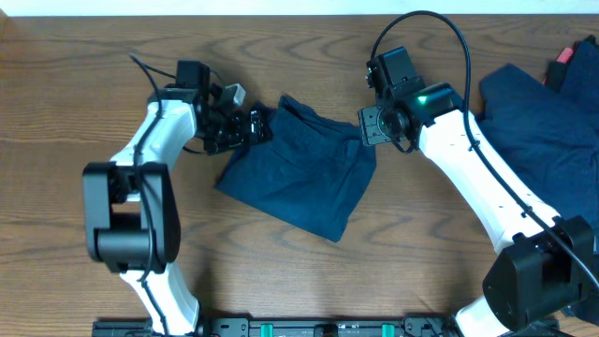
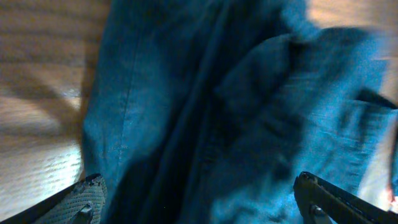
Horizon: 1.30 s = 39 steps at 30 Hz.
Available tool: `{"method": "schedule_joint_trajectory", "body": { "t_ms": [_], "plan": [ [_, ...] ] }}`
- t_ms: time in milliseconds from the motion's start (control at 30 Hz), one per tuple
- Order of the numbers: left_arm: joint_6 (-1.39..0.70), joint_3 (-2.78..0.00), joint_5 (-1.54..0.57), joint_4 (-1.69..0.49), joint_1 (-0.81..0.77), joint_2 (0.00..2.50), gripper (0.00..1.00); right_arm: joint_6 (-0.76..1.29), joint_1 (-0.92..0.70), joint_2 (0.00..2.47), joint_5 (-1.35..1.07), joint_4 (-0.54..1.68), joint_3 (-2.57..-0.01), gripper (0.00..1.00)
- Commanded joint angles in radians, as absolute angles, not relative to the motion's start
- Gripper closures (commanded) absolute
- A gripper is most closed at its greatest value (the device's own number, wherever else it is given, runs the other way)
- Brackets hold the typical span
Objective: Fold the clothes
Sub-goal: 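Drag the folded shorts to the upper-left table corner with the left gripper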
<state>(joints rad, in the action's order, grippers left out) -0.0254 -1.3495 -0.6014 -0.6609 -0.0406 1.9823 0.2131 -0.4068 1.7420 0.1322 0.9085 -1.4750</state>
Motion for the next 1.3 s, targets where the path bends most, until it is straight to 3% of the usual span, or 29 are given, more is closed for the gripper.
{"method": "schedule_joint_trajectory", "body": {
  "t_ms": [0,133,167,200,267,333,700,1000,1267],
  "plan": [
    [-0.012,-1.345,-0.583,-0.660,-0.048,2.041,0.02,0.224,-0.405,1.735,0.146,0.911,-1.473,0.35],
    [-0.012,-1.345,-0.583,-0.661,-0.054,2.083,0.00,0.224,-0.405,1.735,0.146,0.913,-1.473,0.35],
    [-0.012,-1.345,-0.583,-0.665,-0.057,2.093,0.10,0.224,-0.405,1.735,0.146,0.912,-1.473,0.35],
    [-0.012,-1.345,-0.584,-0.667,-0.059,2.097,0.27,0.224,-0.405,1.735,0.146,0.912,-1.473,0.35],
    [-0.012,-1.345,-0.584,-0.674,-0.065,2.099,0.76,0.224,-0.405,1.735,0.146,0.913,-1.473,0.35],
    [-0.020,-1.345,-0.589,-0.679,-0.072,2.099,0.94,0.224,-0.405,1.735,0.146,0.913,-1.473,0.35],
    [-0.228,-1.373,-0.423,-0.655,0.036,2.026,0.94,0.224,-0.404,1.735,0.146,0.924,-1.473,0.35],
    [-0.649,-1.382,-0.255,-0.494,0.387,1.869,0.94,0.224,-0.405,1.735,0.146,0.939,-1.473,0.35],
    [-0.732,-1.372,-0.253,-0.522,0.625,1.868,0.94,0.224,-0.405,1.735,0.147,0.953,-1.473,0.35]
  ]
}}
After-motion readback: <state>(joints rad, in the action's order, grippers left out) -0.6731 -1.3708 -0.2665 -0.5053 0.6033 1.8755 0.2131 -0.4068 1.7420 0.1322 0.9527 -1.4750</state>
